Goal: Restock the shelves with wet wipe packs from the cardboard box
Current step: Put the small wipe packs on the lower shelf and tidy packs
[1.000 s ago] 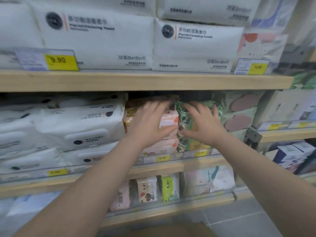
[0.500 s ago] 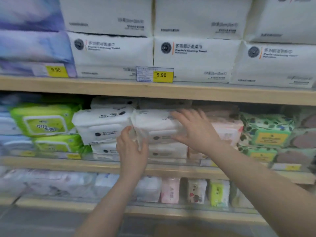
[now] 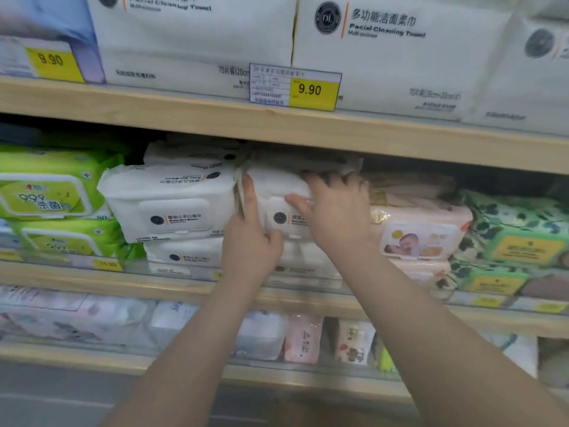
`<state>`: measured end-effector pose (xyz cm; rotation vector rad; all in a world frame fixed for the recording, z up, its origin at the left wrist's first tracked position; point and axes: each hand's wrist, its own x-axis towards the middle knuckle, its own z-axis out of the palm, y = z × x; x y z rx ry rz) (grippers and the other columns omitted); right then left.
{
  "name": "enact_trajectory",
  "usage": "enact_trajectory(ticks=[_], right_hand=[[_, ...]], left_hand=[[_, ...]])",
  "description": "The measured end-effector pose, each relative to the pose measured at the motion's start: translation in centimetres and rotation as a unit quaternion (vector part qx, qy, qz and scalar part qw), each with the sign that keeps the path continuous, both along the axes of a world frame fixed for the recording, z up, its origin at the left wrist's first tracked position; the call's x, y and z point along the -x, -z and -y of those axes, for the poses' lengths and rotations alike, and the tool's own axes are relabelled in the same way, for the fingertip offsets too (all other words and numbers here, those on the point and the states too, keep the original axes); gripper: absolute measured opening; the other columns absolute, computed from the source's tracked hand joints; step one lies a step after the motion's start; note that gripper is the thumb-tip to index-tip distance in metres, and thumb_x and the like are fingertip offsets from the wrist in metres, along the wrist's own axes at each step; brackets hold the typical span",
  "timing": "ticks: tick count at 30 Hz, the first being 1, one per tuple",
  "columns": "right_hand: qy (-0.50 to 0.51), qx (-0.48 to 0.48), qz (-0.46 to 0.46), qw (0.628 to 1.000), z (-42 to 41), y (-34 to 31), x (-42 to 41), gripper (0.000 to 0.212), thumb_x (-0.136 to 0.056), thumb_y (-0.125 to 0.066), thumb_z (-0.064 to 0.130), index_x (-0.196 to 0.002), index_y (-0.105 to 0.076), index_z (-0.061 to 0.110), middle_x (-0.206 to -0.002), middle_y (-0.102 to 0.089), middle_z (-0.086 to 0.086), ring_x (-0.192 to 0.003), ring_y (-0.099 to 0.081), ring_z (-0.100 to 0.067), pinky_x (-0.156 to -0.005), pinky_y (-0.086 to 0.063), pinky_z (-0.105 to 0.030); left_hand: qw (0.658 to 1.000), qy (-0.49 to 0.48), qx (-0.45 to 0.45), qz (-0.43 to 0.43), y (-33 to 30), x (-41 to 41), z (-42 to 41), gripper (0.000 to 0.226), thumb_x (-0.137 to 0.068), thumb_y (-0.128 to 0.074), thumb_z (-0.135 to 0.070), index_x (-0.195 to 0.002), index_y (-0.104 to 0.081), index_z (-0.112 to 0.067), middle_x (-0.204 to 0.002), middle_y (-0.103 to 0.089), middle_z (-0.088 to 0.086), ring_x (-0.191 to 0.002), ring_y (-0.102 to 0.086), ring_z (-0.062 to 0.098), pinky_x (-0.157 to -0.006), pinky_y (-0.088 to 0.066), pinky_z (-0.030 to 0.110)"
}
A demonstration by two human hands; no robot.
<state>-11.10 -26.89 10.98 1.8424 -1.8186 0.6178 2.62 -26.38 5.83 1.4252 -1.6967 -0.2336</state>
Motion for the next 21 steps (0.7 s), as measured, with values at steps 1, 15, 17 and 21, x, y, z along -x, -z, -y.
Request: enact_trajectory(ticks=[1,15,17,21], right_hand=[[0.012,0.009,0.007,1.000,0.2,0.0,-0.3,0.056,-0.079,-0.033,0.062,-0.103,-0.069,0.027,-0.085,-0.069,-0.012,-0.083,-0.058,-0.037,-0.075,-0.042,-0.040],[-0.048,-0.080,0.008,0.996,-2.6,-2.4,-0.5,0.060,-0.088,-0.040,0.057,-0.138,-0.041,0.023,-0.135,-0.047,-0.010,-0.125,-0.040,-0.033,-0.109,-0.019,-0.048],[-0.088,-0.047,-0.016,0.995,-3.6,-2.5,-1.4,0.061,-0.088,-0.036,0.057,-0.136,-0.042,0.020,-0.132,-0.049,-0.008,-0.124,-0.042,-0.030,-0.110,-0.018,-0.049],[-0.155,-0.070,-0.037,0.985,-3.6,-2.1,-5.7,0.066,-0.082,-0.030,0.056,-0.131,-0.049,0.015,-0.128,-0.054,-0.010,-0.118,-0.050,-0.031,-0.105,-0.030,-0.051]], left_hand=[[1.000,-0.004,-0.002,0.005,-0.1,-0.1,0.3,0.097,-0.079,-0.056,-0.019,-0.148,0.011,-0.031,-0.106,-0.058,0.023,-0.073,-0.056,0.032,-0.057,-0.035,0.030],[0.997,0.050,-0.057,-0.005,-3.3,-4.0,-3.0,0.087,-0.084,-0.056,-0.026,-0.146,0.002,-0.047,-0.086,-0.061,0.002,-0.072,-0.060,0.023,-0.069,-0.051,0.037],[0.999,-0.005,-0.009,-0.043,-3.4,-6.6,-3.6,0.061,-0.084,-0.056,-0.027,-0.138,-0.030,-0.036,-0.089,-0.058,-0.005,-0.078,-0.060,0.021,-0.070,-0.051,0.040],[0.977,-0.155,0.062,-0.133,-1.6,-12.5,-3.9,0.020,-0.084,-0.060,-0.029,-0.096,-0.046,-0.019,-0.087,-0.056,-0.001,-0.082,-0.057,0.026,-0.064,-0.043,0.036]])
